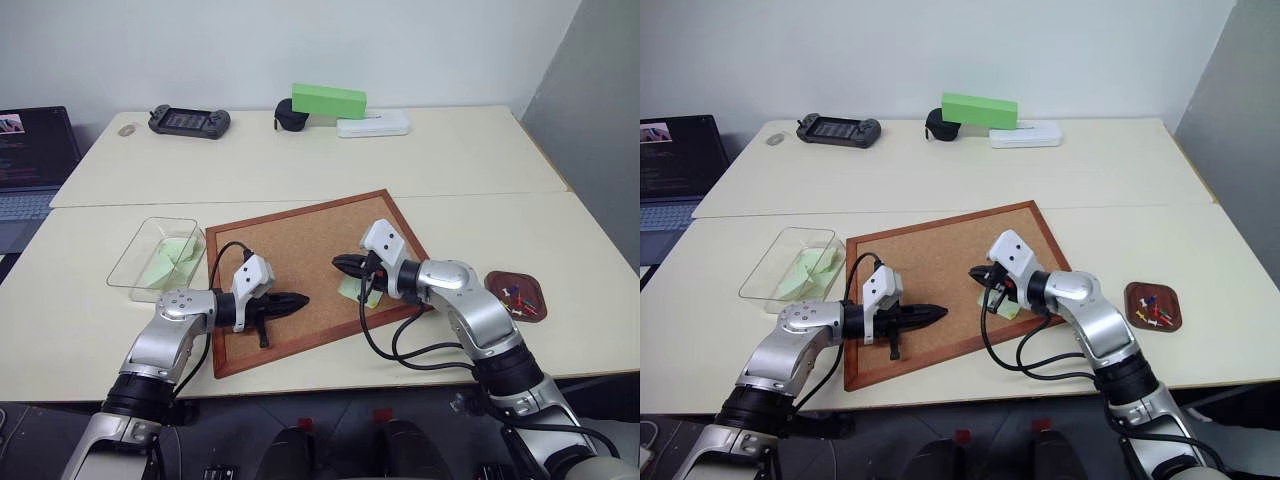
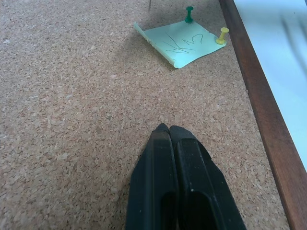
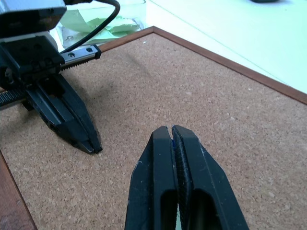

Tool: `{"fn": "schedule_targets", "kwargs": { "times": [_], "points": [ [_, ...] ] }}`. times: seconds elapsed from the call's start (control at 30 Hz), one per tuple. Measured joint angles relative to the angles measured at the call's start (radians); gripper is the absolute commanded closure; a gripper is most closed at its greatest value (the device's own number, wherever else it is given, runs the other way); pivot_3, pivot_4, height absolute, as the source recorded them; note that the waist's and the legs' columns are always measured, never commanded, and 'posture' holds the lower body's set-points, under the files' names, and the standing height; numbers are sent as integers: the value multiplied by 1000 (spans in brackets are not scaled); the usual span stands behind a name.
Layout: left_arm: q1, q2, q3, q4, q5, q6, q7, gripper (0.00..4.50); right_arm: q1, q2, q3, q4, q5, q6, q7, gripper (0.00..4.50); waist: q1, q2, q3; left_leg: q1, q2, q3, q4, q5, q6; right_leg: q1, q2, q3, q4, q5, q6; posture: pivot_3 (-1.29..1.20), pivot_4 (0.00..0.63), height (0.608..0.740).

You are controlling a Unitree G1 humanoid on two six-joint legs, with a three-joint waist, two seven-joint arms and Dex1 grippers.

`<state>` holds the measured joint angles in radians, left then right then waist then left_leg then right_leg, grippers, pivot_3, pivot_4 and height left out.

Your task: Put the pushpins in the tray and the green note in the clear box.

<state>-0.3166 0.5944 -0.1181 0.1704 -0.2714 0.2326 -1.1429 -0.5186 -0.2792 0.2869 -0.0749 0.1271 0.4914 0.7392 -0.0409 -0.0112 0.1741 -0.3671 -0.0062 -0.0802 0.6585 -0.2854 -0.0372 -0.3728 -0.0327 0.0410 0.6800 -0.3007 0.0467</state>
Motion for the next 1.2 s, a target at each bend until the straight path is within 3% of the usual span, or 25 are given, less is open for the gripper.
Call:
{"fn": "schedule_targets", "kwargs": {
  "times": [0.23,0.5,0.73,1.2],
  "points": [
    [7,2,-5,-17,2,0,0,4500,148,-98,-161,-239,44,118,-70,4461,9,0,0,-1,-1,0,-4,0,0,-1,-4,0,-2,0,0,0,150,740],
    [2,6,-9,-15,2,-3,-8,4500,384,-159,-494,-363,39,217,-268,4461,10,0,-1,2,-1,2,-13,0,0,0,-4,0,-6,-1,0,0,150,740],
    [-20,8,-14,15,5,-5,-26,4500,479,-144,-558,-358,53,261,-335,4461,9,2,-2,2,-1,3,-12,1,1,0,-2,1,-5,-1,0,0,150,740],
    [-44,8,-27,46,6,-19,-49,4500,459,-121,-678,-307,77,302,-455,4461,9,2,-2,2,-1,3,-13,1,1,0,-2,0,-5,-1,0,0,150,740]
  ]
}}
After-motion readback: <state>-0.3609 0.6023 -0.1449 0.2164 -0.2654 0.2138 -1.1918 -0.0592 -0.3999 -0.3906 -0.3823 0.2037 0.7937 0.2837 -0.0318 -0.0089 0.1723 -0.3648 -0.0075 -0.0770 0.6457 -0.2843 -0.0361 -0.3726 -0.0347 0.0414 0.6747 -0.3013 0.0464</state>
